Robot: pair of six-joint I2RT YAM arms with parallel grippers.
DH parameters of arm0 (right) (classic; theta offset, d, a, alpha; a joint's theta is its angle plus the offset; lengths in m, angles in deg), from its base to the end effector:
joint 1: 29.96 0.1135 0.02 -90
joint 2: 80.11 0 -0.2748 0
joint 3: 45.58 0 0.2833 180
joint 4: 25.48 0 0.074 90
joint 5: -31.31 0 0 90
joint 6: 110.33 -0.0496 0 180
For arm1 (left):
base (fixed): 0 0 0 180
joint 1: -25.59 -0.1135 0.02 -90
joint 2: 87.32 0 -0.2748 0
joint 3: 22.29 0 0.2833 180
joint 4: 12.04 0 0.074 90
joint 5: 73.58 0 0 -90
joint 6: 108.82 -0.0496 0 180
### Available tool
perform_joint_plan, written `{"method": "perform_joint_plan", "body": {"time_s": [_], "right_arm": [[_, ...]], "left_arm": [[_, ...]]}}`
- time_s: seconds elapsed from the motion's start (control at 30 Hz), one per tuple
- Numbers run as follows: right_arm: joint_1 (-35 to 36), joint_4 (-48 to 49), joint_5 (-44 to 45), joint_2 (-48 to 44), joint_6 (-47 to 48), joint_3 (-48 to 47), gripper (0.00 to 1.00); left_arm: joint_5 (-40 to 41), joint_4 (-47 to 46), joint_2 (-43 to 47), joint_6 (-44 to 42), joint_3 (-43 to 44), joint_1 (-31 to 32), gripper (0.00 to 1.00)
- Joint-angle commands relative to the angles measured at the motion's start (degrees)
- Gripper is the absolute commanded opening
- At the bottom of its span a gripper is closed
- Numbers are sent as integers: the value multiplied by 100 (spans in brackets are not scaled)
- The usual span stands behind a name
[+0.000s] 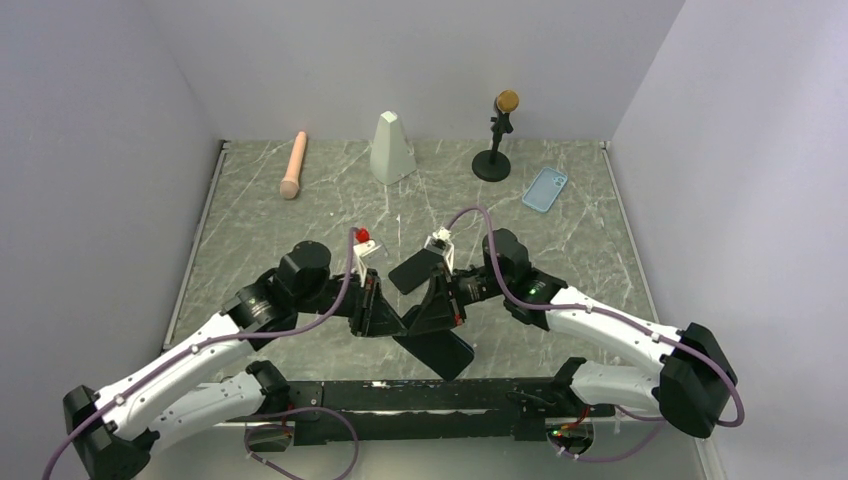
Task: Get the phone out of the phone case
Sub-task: Remove the phone case from the phone.
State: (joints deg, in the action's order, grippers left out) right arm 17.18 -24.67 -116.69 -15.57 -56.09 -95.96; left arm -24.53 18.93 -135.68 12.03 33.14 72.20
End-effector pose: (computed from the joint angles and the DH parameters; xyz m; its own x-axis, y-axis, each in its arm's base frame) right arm 0.1556 0.2296 0.2692 -0.6824 -0.2802 -0.6751 -0.6789 -0.0994 0.7275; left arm 0.1278 -0.1825 0.3086 -0.7315 0.2100 -0.6487 0.6819 0.2226 -0.6968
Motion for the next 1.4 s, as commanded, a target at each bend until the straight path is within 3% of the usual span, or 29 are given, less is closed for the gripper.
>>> {"method": "perform_joint_plan", "body": {"time_s": [0.0,0.1,0.2,0.33,0.37,0.4,0.43,0.67,0.73,0.8,0.87,0.93,1.07,1.2,1.37], "right_arm": [[0,184,319,-51,176,-345,12],[-70,309,340,-62,105,-289,13],[-121,571,175,25,-8,-211,23],[-128,773,91,176,-123,-146,26],[-134,884,54,201,-179,-110,22],[-129,1025,34,209,-259,-75,2],[-130,1174,54,208,-351,-17,0],[-126,1625,75,230,-649,45,0],[-129,1788,24,234,-778,43,0],[-138,1727,165,206,-839,4,0],[-204,1560,478,177,-975,-52,0],[-346,1692,787,159,-1381,18,0],[-825,2173,1488,3,-2490,475,0],[-1188,3075,2019,-12,-3468,976,0],[-1207,3532,2700,27,-3817,1290,0]], "left_arm": [[1091,-39,656,-162,79,-23,0],[1243,100,853,-93,108,-200,0],[1239,66,983,46,57,-378,0],[1142,37,1147,170,13,-675,0],[1099,40,1168,172,13,-738,0],[1058,46,1185,177,13,-787,0],[1006,32,1180,173,21,-817,0],[1150,48,1096,230,35,-935,0],[847,163,836,125,155,-995,0],[513,386,473,-32,303,-1035,10],[342,516,271,-48,358,-1058,29],[629,400,381,113,248,-1060,56],[1398,-114,1009,834,-262,-1058,85],[1531,-966,1495,2011,-1056,-1063,89],[934,-3671,1572,4017,-2426,-1003,84]]}}
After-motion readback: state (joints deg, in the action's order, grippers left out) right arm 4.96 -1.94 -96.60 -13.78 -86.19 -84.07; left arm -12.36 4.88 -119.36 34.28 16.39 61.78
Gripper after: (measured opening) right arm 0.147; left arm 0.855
